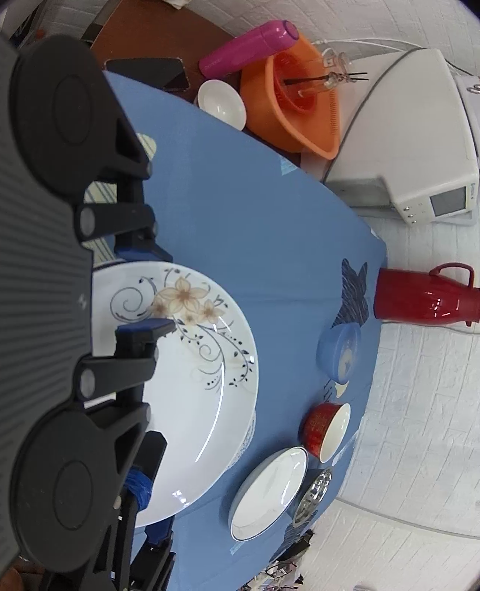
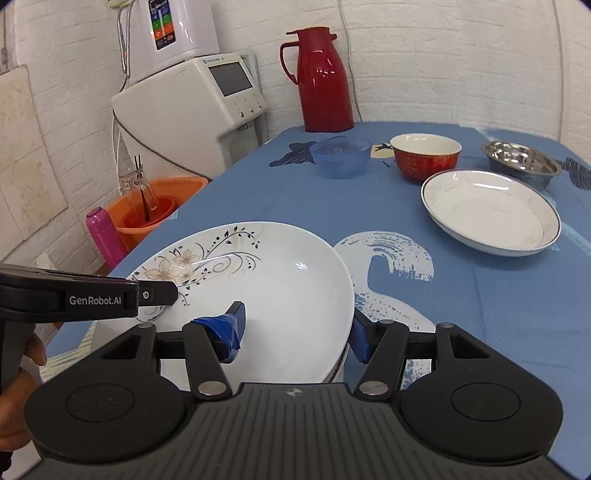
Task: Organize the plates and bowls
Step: 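Carry the floral plate onto the large plate and open both grippers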
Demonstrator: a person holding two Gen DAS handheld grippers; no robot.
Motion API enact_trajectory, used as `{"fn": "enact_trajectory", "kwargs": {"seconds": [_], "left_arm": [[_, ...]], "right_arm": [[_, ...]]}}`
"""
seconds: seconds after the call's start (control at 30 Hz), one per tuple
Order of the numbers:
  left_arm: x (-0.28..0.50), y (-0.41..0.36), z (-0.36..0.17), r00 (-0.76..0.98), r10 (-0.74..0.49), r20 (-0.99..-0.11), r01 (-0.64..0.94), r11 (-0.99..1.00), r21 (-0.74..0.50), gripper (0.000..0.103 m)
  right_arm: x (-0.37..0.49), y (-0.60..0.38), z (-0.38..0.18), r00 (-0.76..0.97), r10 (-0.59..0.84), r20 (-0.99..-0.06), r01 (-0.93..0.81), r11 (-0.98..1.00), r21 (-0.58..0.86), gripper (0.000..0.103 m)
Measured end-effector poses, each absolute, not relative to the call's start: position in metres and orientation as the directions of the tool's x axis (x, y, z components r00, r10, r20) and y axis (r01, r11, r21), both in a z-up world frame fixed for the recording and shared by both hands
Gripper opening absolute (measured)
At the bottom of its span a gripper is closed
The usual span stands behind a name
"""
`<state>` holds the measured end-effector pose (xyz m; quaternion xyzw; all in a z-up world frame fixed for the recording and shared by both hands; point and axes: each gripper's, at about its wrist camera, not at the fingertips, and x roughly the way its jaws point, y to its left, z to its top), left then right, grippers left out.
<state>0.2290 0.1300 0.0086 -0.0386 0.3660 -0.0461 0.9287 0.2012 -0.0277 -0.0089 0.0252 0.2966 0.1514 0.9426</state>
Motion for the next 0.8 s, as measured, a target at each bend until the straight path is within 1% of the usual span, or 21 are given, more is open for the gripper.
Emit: {"fn": "enact_trajectory", "kwargs": {"seconds": [0.07, 0.17, 0.27, 0.3, 0.33, 0.37, 0.47, 0.6, 0.63, 0.7, 0.73, 0.8], "left_arm": [[0.226, 0.130, 0.006, 0.741, -0.099, -0.664, 0.051, 0.994, -0.092, 0.022], [0.227, 0.138, -0.002, 0.731, -0.101, -0.675, 0.028, 0.993, -0.118, 0.024], [0.222, 0.142, -0.005, 0.753, -0.119, -0.647, 0.045, 0.991, -0.130, 0.027], [0.220, 0.141, -0.003, 0.760, -0.126, -0.638, 0.055, 0.990, -0.130, 0.036], [0.218, 0.140, -0.002, 0.768, -0.127, -0.628, 0.061, 0.990, -0.125, 0.054], [0.215, 0.139, 0.000, 0.780, -0.122, -0.613, 0.066, 0.991, -0.114, 0.057], [0.212, 0.139, 0.009, 0.811, -0.087, -0.579, 0.054, 0.996, -0.074, 0.057], [0.215, 0.145, 0.016, 0.813, -0.066, -0.579, 0.027, 0.997, -0.076, 0.058], [0.217, 0.145, 0.017, 0.809, -0.065, -0.584, 0.023, 0.997, -0.079, 0.058], [0.220, 0.144, 0.018, 0.805, -0.062, -0.590, 0.020, 0.997, -0.078, 0.058], [0.220, 0.143, 0.018, 0.803, -0.062, -0.593, 0.022, 0.997, -0.075, 0.058], [0.222, 0.138, 0.019, 0.802, -0.057, -0.595, 0.026, 0.998, -0.061, 0.058]], "right_arm": [[0.201, -0.026, -0.012, 0.781, 0.309, -0.543, -0.283, 0.950, 0.135, 0.044], [0.202, -0.027, -0.020, 0.761, 0.335, -0.556, -0.292, 0.942, 0.168, 0.044], [0.200, -0.027, -0.021, 0.771, 0.341, -0.538, -0.284, 0.940, 0.188, 0.044], [0.199, -0.027, -0.021, 0.771, 0.342, -0.537, -0.280, 0.940, 0.196, 0.044], [0.200, -0.028, -0.021, 0.770, 0.345, -0.537, -0.276, 0.939, 0.208, 0.044], [0.200, -0.030, -0.020, 0.770, 0.351, -0.534, -0.268, 0.936, 0.228, 0.044], [0.200, -0.038, -0.022, 0.770, 0.370, -0.520, -0.243, 0.923, 0.297, 0.043], [0.199, -0.044, -0.021, 0.789, 0.367, -0.493, -0.197, 0.911, 0.363, 0.043], [0.200, -0.045, -0.021, 0.792, 0.367, -0.488, -0.197, 0.910, 0.365, 0.044], [0.202, -0.036, -0.019, 0.776, 0.359, -0.518, -0.237, 0.928, 0.288, 0.044], [0.202, -0.035, -0.018, 0.776, 0.356, -0.521, -0.245, 0.931, 0.271, 0.044], [0.203, -0.042, -0.016, 0.775, 0.367, -0.514, -0.240, 0.924, 0.299, 0.043]]}}
